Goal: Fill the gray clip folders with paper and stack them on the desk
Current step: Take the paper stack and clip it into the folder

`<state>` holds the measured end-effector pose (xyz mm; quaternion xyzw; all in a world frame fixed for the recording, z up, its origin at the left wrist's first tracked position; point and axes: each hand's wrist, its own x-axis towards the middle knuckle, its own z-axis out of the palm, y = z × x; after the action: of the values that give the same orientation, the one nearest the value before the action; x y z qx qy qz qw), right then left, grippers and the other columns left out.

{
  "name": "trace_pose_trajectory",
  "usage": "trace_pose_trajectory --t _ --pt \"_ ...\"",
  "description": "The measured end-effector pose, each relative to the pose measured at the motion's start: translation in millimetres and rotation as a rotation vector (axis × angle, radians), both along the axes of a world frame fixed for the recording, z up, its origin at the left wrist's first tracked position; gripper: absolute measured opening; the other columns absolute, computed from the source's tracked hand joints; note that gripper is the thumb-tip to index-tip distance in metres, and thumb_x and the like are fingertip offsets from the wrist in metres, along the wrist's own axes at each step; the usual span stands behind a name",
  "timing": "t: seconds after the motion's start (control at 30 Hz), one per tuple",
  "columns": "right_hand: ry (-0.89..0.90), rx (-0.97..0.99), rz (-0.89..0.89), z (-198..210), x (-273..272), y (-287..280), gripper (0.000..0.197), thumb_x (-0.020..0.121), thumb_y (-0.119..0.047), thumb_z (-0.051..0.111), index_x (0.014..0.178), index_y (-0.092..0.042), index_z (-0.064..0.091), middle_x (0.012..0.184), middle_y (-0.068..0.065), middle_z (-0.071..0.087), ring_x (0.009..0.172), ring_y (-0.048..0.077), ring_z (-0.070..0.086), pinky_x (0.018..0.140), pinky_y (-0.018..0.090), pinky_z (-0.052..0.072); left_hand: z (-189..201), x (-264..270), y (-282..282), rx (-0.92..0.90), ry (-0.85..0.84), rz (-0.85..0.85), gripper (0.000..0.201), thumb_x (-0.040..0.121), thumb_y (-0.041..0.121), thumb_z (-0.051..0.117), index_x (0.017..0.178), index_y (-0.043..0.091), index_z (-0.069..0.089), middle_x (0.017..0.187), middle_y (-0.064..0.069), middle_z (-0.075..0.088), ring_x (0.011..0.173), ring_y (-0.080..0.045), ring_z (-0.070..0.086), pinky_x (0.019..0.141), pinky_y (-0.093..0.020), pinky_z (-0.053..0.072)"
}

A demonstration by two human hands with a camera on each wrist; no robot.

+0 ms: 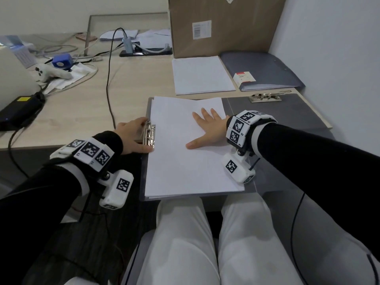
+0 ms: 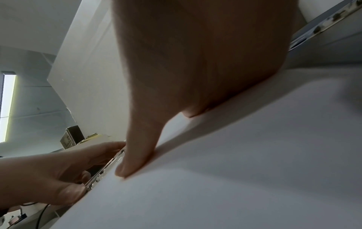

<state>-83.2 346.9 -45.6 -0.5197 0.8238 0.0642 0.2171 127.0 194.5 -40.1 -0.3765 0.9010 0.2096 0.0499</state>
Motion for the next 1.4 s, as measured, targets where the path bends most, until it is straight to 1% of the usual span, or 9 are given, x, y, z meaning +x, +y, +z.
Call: trace_pose_trajectory --t 0.2,0.33,0.53,0.67,0.87,1.03,1.23,1.3,1.4 --pt "-0.010 -0.005 -0.010 2 3 1 0.117 0.064 -0.087 0.045 0.148 -0.035 -0.018 0.158 -0.005 -0.024 0.146 0.023 -0.024 0.115 0.055 -0.005 11 2 1 -0.004 -0.077 -0.058 0.109 0.051 0.062 0.064 0.146 0.028 0.024 0.143 -0.006 0.047 0.133 -0.035 0.038 0.111 -0.045 0.033" --pt "-0.021 -0.009 -0.018 5 2 3 0.115 0.066 -0.086 0.044 0.149 -0.034 -0.017 0.159 -0.004 -0.024 0.146 0.023 -0.024 0.115 0.054 -0.006 13 2 4 0.020 -0.050 -0.047 0.094 0.067 0.050 0.071 0.146 0.026 0.026 0.145 -0.006 0.045 0.135 -0.035 0.037 0.113 -0.044 0.030" --pt "-0.065 -0.005 -0.025 14 1 -1 0.095 0.080 -0.079 0.032 0.151 -0.031 -0.010 0.161 -0.001 -0.017 0.148 0.025 -0.017 0.117 0.052 -0.005 24 -8 6 0.106 -0.096 -0.030 0.092 0.060 0.056 0.071 0.140 0.025 0.039 0.140 -0.001 0.049 0.130 -0.024 0.046 0.107 -0.030 0.033" --pt "-0.156 -0.080 -0.089 27 -12 -7 0.079 0.090 -0.065 0.032 0.153 -0.025 0.006 0.162 -0.002 -0.001 0.148 0.028 -0.013 0.118 0.046 -0.004 34 -32 -1 0.094 -0.043 0.065 0.060 0.087 0.036 0.060 0.141 0.017 0.040 0.149 -0.004 0.041 0.136 -0.021 0.040 0.113 -0.032 0.028" --pt "-0.214 -0.405 -0.366 41 -68 -11 0.064 0.090 -0.036 0.057 0.144 -0.014 0.033 0.150 0.006 0.037 0.136 0.024 0.038 0.102 0.027 0.032 43 -96 -13 0.188 0.187 0.192 0.053 0.090 0.022 0.059 0.139 0.009 0.043 0.142 -0.010 0.047 0.129 -0.025 0.047 0.097 -0.025 0.036" --pt "-0.282 -0.445 -0.573 45 -125 -28 0.067 0.088 -0.025 0.060 0.146 -0.011 0.029 0.147 0.011 0.038 0.133 0.028 0.039 0.095 0.029 0.034 46 -157 -32 0.282 0.290 0.342 0.058 0.089 0.026 0.059 0.141 0.007 0.041 0.143 -0.014 0.046 0.130 -0.031 0.046 0.110 -0.038 0.038" --pt "-0.173 -0.331 -0.563 38 -164 -68 0.056 0.082 -0.029 0.062 0.130 -0.006 0.045 0.129 0.013 0.054 0.122 0.033 0.051 0.094 0.034 0.041 35 -223 -59 0.308 0.283 0.466 0.062 0.093 0.022 0.052 0.144 -0.002 0.027 0.149 -0.019 0.036 0.135 -0.034 0.038 0.106 -0.036 0.033" --pt "-0.094 -0.261 -0.523 31 -170 -78 0.059 0.078 -0.036 0.059 0.129 -0.009 0.046 0.135 0.014 0.048 0.130 0.036 0.042 0.100 0.039 0.039 31 -239 -66 0.309 0.296 0.490 0.058 0.094 0.018 0.050 0.143 -0.004 0.027 0.146 -0.020 0.039 0.131 -0.033 0.042 0.103 -0.037 0.036" --pt "-0.031 -0.118 -0.469 17 -173 -84 0.070 0.083 -0.046 0.050 0.142 -0.013 0.032 0.161 0.006 0.002 0.146 0.036 0.001 0.115 0.051 0.017 28 -259 -75 0.307 0.291 0.511 0.050 0.095 0.015 0.049 0.137 -0.007 0.035 0.139 -0.020 0.047 0.109 -0.028 0.051 0.086 -0.034 0.038"
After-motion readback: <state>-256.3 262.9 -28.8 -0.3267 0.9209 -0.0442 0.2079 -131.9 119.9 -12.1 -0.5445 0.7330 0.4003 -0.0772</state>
